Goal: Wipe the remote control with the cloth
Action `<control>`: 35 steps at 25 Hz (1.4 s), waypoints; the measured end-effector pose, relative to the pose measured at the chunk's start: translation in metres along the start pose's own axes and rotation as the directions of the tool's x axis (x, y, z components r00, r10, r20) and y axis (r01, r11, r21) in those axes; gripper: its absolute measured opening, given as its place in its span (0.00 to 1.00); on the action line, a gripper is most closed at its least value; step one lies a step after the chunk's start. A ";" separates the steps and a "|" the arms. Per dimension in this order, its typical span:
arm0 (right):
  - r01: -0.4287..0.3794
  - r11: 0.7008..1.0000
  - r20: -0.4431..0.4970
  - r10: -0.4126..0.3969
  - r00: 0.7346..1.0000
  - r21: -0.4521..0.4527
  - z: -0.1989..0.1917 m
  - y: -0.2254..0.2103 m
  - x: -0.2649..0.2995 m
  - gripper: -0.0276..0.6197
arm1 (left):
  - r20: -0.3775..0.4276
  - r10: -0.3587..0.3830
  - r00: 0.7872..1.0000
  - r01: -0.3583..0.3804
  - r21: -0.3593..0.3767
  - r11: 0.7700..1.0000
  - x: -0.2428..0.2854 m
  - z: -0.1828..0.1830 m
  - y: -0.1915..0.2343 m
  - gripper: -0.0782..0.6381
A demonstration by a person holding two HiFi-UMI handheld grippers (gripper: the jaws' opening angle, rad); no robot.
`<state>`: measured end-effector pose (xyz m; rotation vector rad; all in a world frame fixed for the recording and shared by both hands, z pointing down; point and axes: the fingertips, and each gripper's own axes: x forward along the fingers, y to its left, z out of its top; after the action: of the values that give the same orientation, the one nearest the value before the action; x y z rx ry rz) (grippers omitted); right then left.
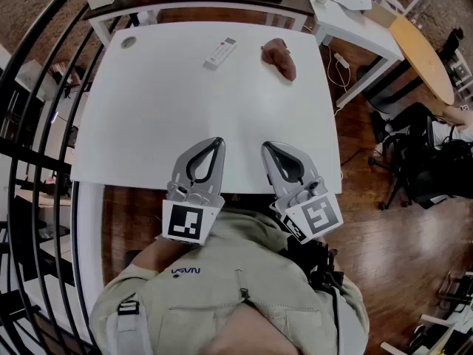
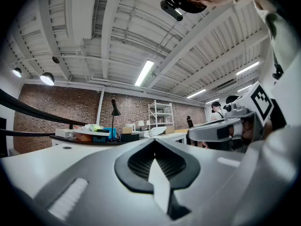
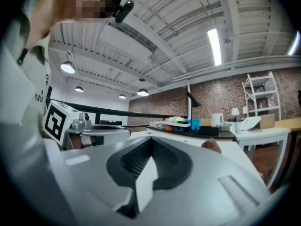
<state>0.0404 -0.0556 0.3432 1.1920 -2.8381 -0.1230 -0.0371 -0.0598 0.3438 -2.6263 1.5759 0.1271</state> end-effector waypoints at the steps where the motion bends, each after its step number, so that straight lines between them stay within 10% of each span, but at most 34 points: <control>1: 0.001 1.000 0.000 -0.001 1.000 0.000 0.000 0.000 0.000 0.05 | -0.001 -0.001 1.000 0.001 0.000 1.000 -0.001 0.000 0.000 0.12; 15: 0.068 0.990 0.052 -0.062 0.997 -0.128 0.050 -0.057 0.025 0.05 | 0.020 -0.017 1.000 0.016 0.059 0.998 0.051 0.046 0.024 0.12; 23: 0.021 0.966 -0.015 -0.026 1.000 -0.257 0.056 -0.102 0.073 0.20 | -0.083 -0.079 0.993 0.094 0.191 0.977 0.116 0.047 0.063 0.38; 35: 0.162 0.975 -0.184 -0.190 0.964 -0.155 -0.007 -0.250 0.163 0.37 | -0.298 -0.007 0.954 0.040 0.105 0.994 0.232 -0.034 0.139 0.62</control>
<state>0.1050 -0.3468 0.3298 1.3428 -2.5070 -0.1945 -0.0501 -0.3319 0.3491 -2.6735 1.5781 -0.3642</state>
